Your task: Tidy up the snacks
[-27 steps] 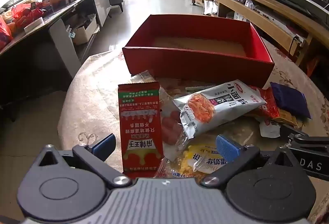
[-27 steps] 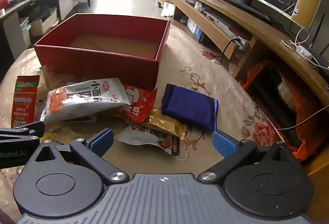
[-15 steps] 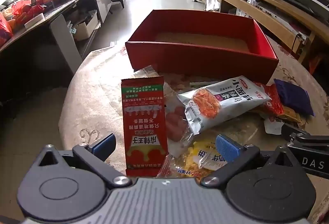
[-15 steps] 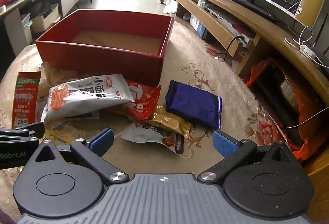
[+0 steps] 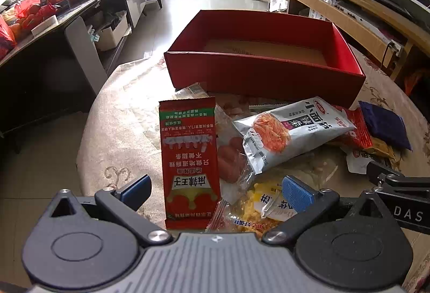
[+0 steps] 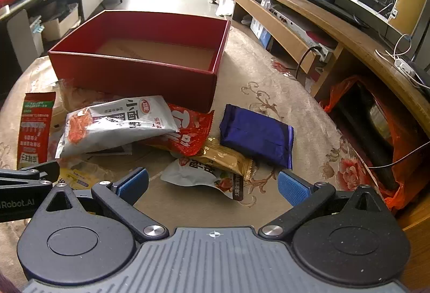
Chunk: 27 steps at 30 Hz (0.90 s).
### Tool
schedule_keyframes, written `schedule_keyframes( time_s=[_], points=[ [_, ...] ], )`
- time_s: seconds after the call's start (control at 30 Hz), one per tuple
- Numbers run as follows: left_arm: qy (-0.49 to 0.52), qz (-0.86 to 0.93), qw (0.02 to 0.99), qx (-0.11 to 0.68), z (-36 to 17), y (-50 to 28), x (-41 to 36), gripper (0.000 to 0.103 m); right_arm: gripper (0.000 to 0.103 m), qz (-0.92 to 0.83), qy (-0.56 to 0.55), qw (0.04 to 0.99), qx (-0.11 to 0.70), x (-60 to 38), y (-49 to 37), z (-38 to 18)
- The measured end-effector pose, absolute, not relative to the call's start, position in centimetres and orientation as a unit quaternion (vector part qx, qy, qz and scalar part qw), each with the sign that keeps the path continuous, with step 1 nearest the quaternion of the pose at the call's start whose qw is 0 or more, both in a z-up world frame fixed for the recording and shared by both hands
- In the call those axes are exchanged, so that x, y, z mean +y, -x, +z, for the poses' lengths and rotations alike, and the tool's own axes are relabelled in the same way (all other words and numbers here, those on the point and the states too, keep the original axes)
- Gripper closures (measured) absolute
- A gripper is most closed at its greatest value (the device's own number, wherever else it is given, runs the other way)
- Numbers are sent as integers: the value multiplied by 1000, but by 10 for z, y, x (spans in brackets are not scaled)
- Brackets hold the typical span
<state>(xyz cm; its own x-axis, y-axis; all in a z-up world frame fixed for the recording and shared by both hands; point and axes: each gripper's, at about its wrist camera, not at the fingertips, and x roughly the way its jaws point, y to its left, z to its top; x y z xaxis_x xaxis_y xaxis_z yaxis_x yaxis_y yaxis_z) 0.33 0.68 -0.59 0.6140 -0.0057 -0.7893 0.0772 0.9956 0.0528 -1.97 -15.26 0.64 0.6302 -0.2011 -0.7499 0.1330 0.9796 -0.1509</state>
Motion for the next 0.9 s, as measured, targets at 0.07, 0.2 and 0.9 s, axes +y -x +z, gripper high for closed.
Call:
schedule_keyframes(
  time_s=[0.07,0.2,0.9],
  points=[
    [-41,-24,897,439,-6,-3,6,0,0,-92,42,901,421,-152,20,6],
    [-41,-25,897,439,-6,-4,7,0,0,-91,42,901,422,-152,19,6],
    [-43,-27,897,439,-7,-3,6,0,0,-90,42,900,425,-152,19,5]
  ],
)
